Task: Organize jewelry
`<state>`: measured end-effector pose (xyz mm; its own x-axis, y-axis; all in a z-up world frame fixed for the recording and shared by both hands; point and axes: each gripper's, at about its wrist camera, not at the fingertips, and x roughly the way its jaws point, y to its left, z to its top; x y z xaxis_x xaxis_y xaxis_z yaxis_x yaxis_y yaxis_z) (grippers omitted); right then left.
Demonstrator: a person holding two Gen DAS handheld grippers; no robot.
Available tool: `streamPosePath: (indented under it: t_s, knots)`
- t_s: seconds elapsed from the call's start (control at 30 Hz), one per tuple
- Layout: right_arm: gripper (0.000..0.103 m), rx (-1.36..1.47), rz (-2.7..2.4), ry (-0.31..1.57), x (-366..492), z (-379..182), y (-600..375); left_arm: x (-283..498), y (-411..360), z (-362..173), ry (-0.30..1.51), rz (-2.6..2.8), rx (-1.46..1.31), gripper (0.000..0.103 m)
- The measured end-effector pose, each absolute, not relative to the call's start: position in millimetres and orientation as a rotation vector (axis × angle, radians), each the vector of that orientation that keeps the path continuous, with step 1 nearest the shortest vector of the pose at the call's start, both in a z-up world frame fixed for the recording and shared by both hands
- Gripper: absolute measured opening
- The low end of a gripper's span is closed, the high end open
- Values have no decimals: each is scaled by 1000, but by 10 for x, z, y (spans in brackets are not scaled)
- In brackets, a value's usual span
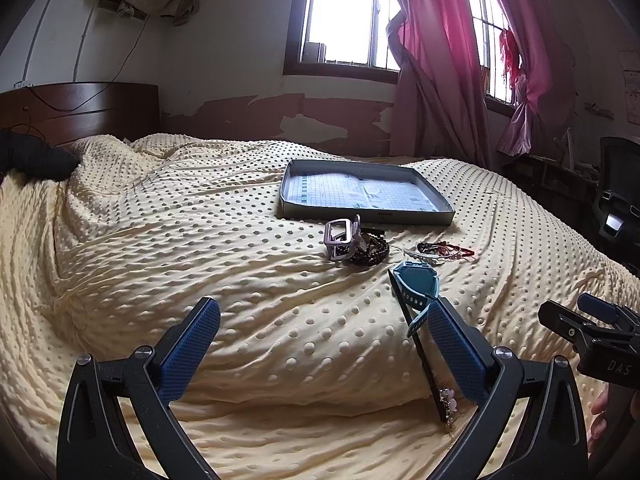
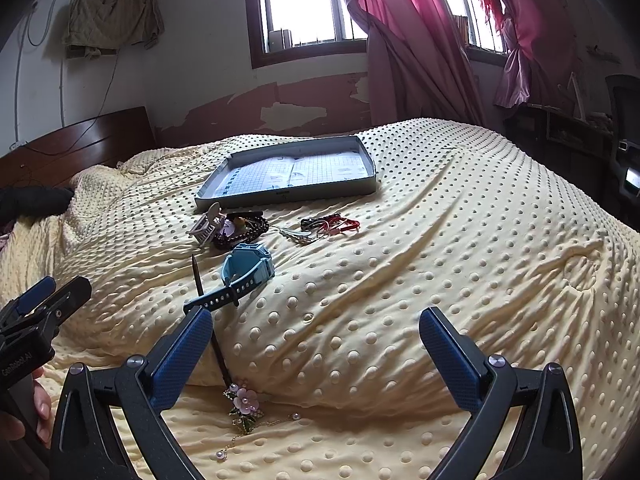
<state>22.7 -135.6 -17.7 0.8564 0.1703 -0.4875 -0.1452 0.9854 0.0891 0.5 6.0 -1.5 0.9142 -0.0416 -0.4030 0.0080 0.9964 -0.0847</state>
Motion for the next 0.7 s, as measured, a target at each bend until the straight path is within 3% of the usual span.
streamPosePath:
  t_s: [0.7]
  knots:
    - [103, 54, 168, 517, 221, -170, -1357, 7, 58, -5, 414, -24, -77, 102]
